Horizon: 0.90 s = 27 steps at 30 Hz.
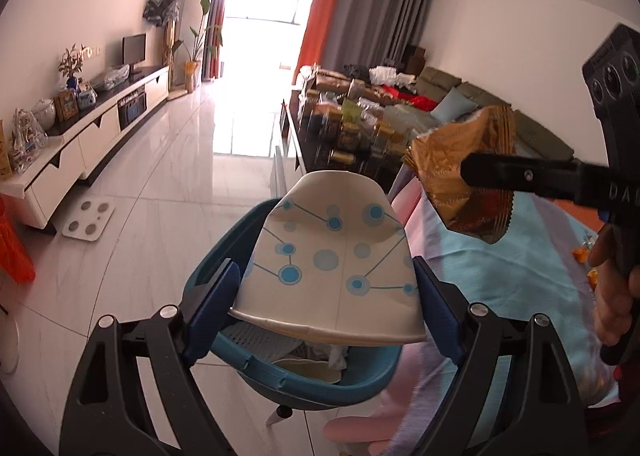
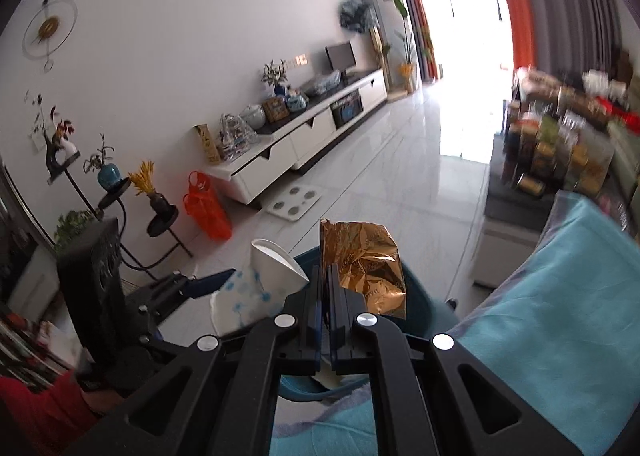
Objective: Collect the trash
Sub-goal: 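Carry the paper cup and gold wrapper over the teal bin, then open both tools to drop the cup and wrapper into the bin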
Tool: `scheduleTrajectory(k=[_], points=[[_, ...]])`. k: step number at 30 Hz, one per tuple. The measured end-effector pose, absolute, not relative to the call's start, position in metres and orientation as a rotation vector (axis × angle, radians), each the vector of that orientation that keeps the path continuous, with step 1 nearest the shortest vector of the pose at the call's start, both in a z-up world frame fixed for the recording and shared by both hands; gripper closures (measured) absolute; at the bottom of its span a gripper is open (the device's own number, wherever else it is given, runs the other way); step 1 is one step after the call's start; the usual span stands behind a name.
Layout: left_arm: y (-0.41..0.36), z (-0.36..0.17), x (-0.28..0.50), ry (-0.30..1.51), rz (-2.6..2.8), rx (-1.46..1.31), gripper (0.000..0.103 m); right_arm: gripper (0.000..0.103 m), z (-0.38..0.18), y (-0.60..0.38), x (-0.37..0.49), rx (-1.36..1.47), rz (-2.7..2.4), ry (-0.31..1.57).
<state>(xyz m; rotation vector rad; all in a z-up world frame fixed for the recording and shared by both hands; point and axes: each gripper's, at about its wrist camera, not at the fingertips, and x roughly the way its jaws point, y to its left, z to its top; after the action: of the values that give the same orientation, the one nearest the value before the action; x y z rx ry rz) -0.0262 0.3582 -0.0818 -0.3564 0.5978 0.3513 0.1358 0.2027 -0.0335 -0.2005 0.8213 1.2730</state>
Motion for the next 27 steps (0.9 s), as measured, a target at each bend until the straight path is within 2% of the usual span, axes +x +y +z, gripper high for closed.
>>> scheduleTrajectory(k=[6, 14, 19, 21, 24, 27], points=[[0.374, -0.115, 0.003, 0.667, 0.354, -0.357, 0.018, 0.101, -0.058, 0.227, 0.152, -0.155, 1.278, 0.950], [0.381, -0.139, 0.034, 0.707, 0.358, -0.340, 0.017, 0.098, -0.078, 0.256, 0.159, -0.199, 1.248, 1.013], [0.384, -0.149, 0.046, 0.730, 0.362, -0.321, 0.016, 0.088, -0.085, 0.264, 0.161, -0.218, 1.236, 1.032], [0.386, -0.153, 0.048, 0.736, 0.370, -0.315, 0.011, 0.082, -0.087, 0.264, 0.162, -0.218, 1.227, 1.038], [0.388, -0.156, 0.053, 0.741, 0.375, -0.306, 0.009, 0.076, -0.089, 0.263, 0.165, -0.192, 1.233, 1.059], [0.387, -0.156, 0.052, 0.735, 0.384, -0.305, 0.008, 0.074, -0.088, 0.262, 0.169, -0.179, 1.234, 1.058]])
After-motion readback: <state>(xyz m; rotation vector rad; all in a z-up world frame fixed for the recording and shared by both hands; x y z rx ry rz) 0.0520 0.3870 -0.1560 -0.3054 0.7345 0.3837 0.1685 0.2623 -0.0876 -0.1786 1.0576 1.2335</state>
